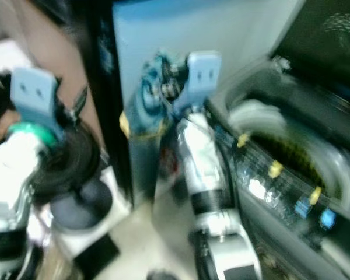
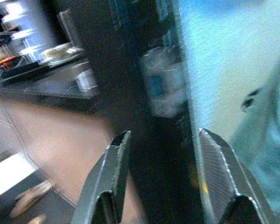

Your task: Clothes washing

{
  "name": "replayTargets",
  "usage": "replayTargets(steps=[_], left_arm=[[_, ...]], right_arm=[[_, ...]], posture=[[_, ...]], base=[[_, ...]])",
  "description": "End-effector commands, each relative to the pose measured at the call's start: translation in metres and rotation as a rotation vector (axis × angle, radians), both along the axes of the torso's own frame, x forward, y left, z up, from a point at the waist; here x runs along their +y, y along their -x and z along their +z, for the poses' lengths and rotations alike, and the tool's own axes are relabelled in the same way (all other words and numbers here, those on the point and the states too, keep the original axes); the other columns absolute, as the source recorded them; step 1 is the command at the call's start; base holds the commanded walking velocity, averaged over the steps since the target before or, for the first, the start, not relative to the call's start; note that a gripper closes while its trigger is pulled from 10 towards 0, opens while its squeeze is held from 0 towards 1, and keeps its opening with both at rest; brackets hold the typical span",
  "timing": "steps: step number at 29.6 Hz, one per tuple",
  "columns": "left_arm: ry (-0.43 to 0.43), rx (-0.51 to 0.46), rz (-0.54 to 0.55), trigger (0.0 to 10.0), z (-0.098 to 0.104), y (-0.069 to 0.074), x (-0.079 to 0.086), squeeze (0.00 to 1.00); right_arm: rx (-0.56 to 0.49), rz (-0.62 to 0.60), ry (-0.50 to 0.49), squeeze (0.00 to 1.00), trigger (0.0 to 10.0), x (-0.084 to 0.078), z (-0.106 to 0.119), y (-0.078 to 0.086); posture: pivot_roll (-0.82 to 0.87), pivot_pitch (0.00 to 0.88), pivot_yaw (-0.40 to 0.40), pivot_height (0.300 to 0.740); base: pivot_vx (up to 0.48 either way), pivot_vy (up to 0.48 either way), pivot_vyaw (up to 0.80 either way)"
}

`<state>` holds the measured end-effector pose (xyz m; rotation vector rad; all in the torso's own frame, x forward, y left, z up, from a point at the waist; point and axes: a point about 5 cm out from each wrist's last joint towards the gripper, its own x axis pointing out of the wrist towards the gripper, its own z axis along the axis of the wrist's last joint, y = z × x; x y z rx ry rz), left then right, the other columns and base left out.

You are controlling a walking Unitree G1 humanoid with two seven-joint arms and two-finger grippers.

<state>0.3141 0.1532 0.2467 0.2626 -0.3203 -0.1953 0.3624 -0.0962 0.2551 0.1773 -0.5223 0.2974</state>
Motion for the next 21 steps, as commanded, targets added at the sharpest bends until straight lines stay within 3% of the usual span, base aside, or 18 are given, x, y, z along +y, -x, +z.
replayTargets(steps=[1, 21], left_arm=[[0.001, 0.006, 0.006, 10.0, -0.0017, 0.0014, 0.0025, 0.00], [0.011, 0.010, 0.021, 10.0, 0.0002, 0.0006, 0.0033, 0.00]], right_arm=[[0.004, 0.011, -0.016, 0.00, 10.0, 0.0032, -0.0021, 0.0011], [0.013, 0.003, -0.030, 0.00, 10.0, 0.0004, -0.0031, 0.0011]], posture=[[0.11, 0.000, -0.004, 0.740], [0.11, 0.000, -0.001, 0.740]], base=[[0.000, 0.000, -0.80], [0.000, 0.000, -0.80]])
